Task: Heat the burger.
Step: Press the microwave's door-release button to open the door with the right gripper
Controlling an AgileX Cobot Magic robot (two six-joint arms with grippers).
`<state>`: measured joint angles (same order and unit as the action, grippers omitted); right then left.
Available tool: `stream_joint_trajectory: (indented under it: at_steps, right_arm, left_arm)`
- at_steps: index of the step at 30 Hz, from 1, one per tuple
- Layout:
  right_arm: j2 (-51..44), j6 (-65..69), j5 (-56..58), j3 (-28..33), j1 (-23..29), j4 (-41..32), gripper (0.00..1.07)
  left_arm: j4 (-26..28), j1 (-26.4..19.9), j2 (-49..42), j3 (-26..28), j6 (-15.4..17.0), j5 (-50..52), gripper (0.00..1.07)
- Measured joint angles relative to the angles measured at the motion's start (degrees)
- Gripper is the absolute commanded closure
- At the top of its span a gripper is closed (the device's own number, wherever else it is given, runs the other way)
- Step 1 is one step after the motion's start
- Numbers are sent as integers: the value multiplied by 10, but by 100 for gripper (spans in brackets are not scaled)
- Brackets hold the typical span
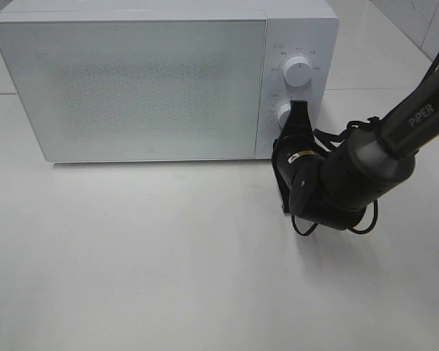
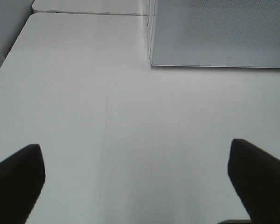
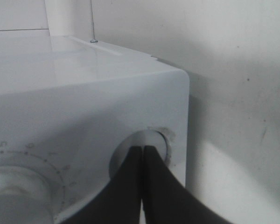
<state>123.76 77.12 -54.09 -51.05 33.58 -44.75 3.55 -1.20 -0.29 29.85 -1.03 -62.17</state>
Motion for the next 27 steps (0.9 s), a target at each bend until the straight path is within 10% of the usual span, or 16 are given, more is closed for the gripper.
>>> stream_joint_trajectory:
  at_steps: [27]
  right_arm:
    - [37, -48, -50, -44, 14, -64, 107]
  left_arm:
    - [0, 0, 0, 0, 0, 0, 7]
